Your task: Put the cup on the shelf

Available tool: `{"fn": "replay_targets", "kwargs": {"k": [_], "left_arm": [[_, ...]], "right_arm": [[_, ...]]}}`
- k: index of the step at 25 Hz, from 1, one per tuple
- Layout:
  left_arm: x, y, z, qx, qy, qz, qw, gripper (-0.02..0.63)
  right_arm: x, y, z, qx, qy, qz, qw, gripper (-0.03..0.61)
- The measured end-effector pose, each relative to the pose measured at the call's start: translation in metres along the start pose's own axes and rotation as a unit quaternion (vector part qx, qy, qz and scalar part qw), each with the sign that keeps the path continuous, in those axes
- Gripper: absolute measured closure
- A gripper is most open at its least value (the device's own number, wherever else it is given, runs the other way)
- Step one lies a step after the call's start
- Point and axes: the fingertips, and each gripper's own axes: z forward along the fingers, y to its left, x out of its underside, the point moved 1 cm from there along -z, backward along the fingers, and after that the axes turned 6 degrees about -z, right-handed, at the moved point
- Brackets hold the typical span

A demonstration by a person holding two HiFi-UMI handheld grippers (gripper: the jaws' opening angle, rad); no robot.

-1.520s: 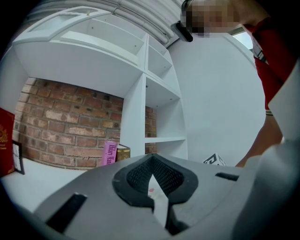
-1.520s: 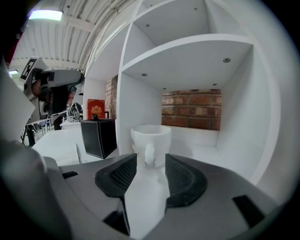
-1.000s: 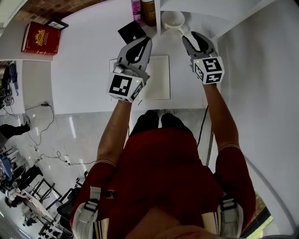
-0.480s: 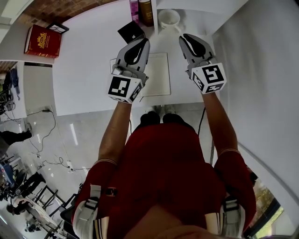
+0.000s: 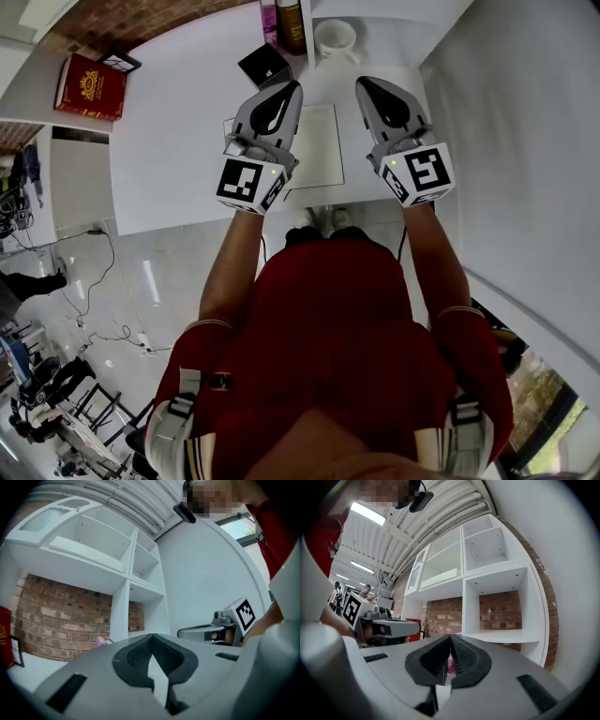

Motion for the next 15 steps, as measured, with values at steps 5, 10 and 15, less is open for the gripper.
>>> {"fn": "replay_targets", "kwargs": {"k": [5,10,15], "left_arm": [[-0.009,-0.012,-0.007,0.011,-0.002,-0.001,0.9999,0.611],[-0.012,-0.025,-0.011,0.024,-0.007,-0.001,0.9997,0.611],[-0.013,-0.031,-0.013,0.034,-0.007,0.001,0.9994,0.611]], "right_arm": [[-0.013,0.012,-0.012,0.000,-0.014,0.002,1.000,0.580],[-0.018,0.018,-0.021,0.004,-0.023,0.013,1.000,0.580],[-0.018,0.020,-0.030,0.011,-0.031,0.018,0.999,0.580]]}}
